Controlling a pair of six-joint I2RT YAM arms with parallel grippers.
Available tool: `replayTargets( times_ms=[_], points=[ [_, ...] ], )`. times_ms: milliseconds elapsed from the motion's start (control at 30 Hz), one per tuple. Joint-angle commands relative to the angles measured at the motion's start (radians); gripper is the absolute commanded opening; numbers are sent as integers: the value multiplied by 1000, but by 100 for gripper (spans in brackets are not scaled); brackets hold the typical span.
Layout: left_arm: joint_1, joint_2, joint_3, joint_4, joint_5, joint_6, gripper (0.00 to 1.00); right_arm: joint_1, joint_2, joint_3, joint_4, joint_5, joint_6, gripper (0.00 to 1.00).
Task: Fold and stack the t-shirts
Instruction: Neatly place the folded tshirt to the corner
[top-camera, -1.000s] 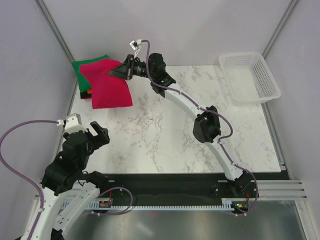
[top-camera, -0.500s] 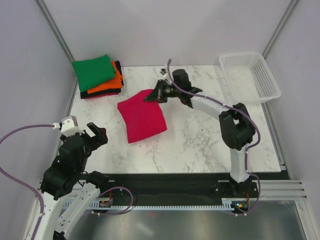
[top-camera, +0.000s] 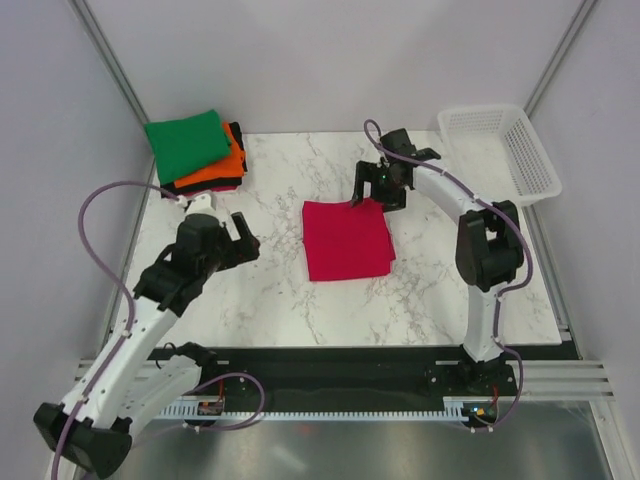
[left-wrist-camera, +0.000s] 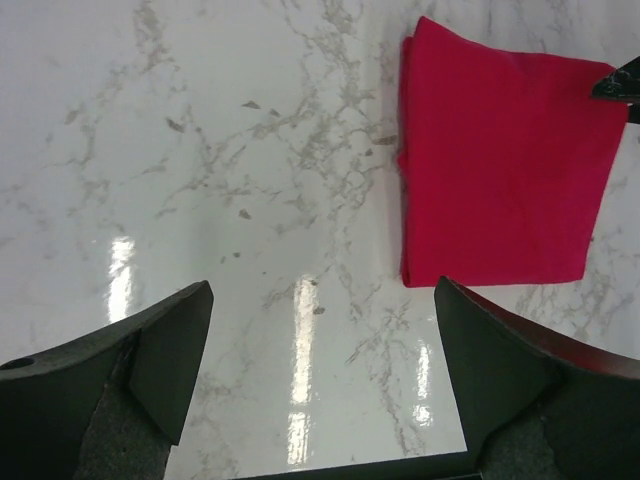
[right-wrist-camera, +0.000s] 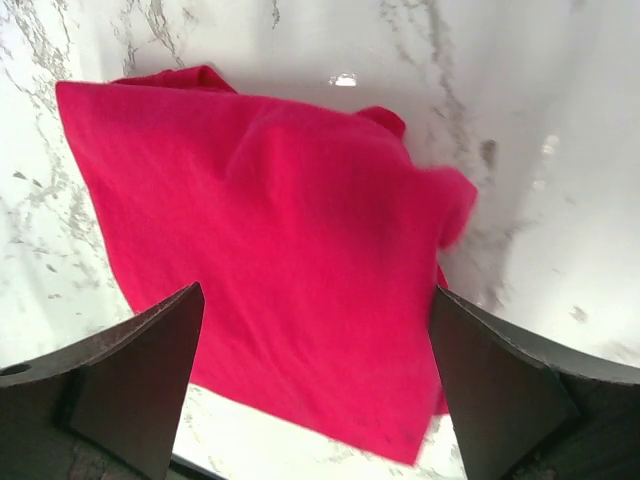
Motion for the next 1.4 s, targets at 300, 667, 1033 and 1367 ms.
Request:
replayTargets(
  times_ms=[300,667,1033,1367],
  points=[
    [5,618,-46,815,397,-4,100,5,-493,-229,-172,288,-126,98],
    [38,1085,116,1050,552,-75,100,7,-754,-504,-60,23,-112,98],
    [40,1271,78,1309,675,-326,72,7,-783,-588,-48,20,-132,98],
    [6,1247,135,1226,714,-323,2,5,-869,-648,-35,10,-124,98]
  ],
)
